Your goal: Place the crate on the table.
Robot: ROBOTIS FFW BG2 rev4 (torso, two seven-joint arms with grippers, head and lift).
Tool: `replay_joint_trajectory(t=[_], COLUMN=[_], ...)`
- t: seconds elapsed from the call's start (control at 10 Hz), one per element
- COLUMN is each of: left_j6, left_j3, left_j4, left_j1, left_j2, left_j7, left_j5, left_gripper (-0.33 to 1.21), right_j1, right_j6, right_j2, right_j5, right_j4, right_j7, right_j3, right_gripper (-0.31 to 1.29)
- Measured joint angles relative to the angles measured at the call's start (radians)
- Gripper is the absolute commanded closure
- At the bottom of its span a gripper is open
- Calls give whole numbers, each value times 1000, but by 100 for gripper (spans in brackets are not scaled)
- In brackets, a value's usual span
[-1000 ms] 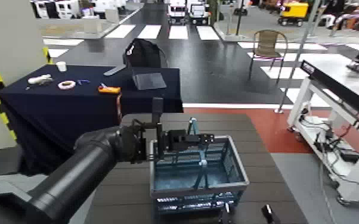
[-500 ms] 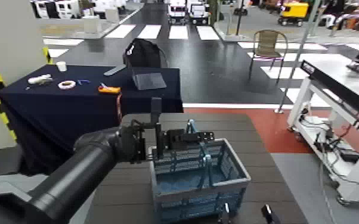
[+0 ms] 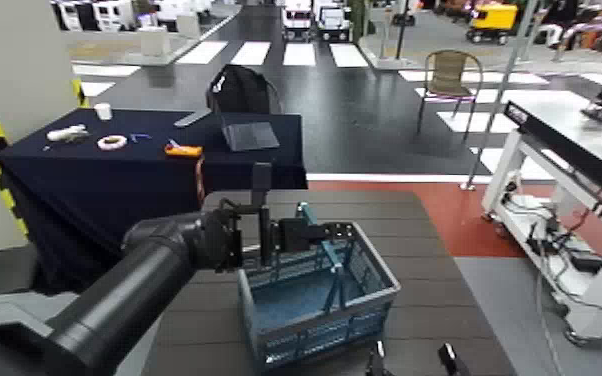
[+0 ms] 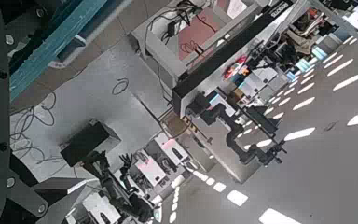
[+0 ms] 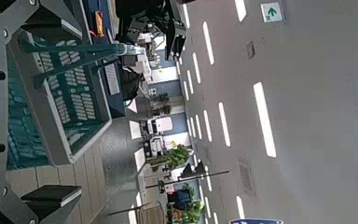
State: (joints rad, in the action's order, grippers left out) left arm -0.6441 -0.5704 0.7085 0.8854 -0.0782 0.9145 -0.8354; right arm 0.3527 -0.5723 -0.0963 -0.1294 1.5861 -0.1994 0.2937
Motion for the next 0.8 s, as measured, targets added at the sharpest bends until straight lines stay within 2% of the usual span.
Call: replay_joint_trajectory(t=[0.1,0.3,0.5,0.6,0.8], left_j6=[4,10,15,22,14], left_j3=[-21,-64,-78,-60,39], left_j4=[0,0,0,5,63], left_j1=[-1,-11,-26,-31,-49], left_j2=[1,6,10,7,-6], left_j7=[9,14,7,1,-18], left_j5=[2,5,17,53,197], left_gripper=[10,10,11,11,10], right_j1=[0,1,3,4,6], right_j6=[-1,-3,-4,-4,-4], right_j2=[0,1,1,1,1], right_j5=[0,-1,-1,-1,0], right_j4=[0,0,0,1,2], right_j7=[0,0,0,0,0], right_j3=[0,-3,-5,-6,-8], right_gripper=[14,14,14,14,14])
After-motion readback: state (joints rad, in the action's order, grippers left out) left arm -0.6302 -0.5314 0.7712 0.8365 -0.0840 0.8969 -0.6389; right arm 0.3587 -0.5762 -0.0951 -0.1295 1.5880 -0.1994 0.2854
